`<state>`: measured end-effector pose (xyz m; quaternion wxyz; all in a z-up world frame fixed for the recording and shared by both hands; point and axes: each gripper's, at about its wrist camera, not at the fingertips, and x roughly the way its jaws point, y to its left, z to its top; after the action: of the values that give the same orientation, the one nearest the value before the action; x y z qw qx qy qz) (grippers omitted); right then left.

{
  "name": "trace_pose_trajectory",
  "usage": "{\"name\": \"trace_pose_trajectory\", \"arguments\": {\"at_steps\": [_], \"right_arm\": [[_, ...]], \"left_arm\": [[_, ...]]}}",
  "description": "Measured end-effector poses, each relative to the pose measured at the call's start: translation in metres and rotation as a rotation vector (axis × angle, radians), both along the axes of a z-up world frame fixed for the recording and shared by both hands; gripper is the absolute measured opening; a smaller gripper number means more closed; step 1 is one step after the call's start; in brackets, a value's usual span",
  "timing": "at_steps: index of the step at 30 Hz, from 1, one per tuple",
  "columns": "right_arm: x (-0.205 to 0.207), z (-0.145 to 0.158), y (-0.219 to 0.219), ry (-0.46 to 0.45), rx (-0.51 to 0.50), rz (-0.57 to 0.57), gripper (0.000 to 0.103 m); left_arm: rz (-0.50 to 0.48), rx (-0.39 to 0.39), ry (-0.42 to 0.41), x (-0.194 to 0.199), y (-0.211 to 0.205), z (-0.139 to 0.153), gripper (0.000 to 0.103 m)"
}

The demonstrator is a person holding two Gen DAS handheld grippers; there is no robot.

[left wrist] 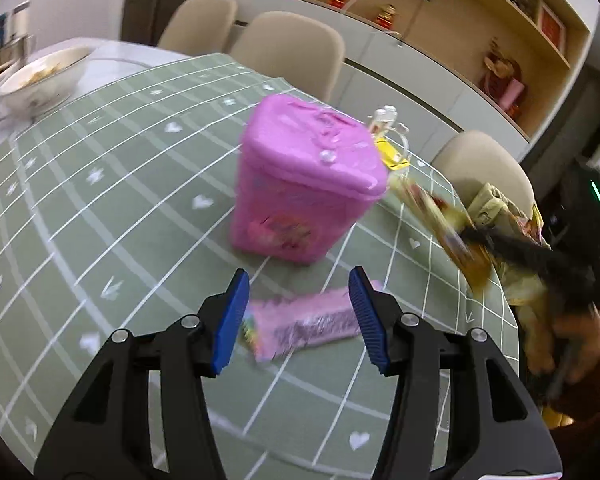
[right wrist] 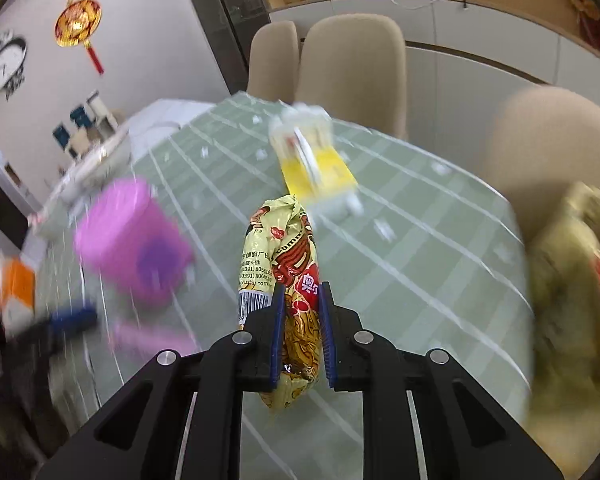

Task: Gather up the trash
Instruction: 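Grasp the pink candy stick with the left tool while the right tool grasps the gold wrapper, then carry the pink candy stick and gold wrapper over the yellow trash bag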

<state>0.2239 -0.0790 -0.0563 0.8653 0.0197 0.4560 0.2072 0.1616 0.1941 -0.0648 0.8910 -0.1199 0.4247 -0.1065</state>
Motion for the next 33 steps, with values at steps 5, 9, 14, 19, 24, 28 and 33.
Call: {"name": "trace_pose_trajectory", "arguments": {"at_steps": [5,9,14,19,24,28,33], "right_arm": [[-0.039,-0.017,-0.056,0.079,-0.003,-0.096,0.017],[-0.062,-0.018,-0.076,0.088,0.022,-0.145,0.017],[-0.08,-0.018,-0.084,0.086,0.043,-0.149,0.017],[-0.094,-0.015,-0.09,0.059,0.069,-0.143,0.034],[-0.102,-0.002,-0.082,-0.022,0.003,-0.091,0.036],[-0.095,0.0,-0.073,-0.045,-0.025,-0.048,0.036],[-0.07,-0.016,-0.075,0.047,-0.01,-0.061,0.036]], "left_arm": [[-0.079,0.06,0.07,0.022,-0.012,-0.016,0.049],[-0.139,0.052,0.126,0.008,-0.025,-0.025,0.049],[-0.24,0.107,0.137,-0.024,-0.054,-0.029,0.05],[-0.158,0.098,0.14,-0.024,-0.056,-0.032,0.05],[-0.093,0.163,0.155,-0.01,-0.07,-0.034,0.025],[-0.094,0.164,0.142,-0.015,-0.082,-0.026,0.015],[-0.052,0.089,0.107,-0.038,-0.085,-0.002,0.015]]}}
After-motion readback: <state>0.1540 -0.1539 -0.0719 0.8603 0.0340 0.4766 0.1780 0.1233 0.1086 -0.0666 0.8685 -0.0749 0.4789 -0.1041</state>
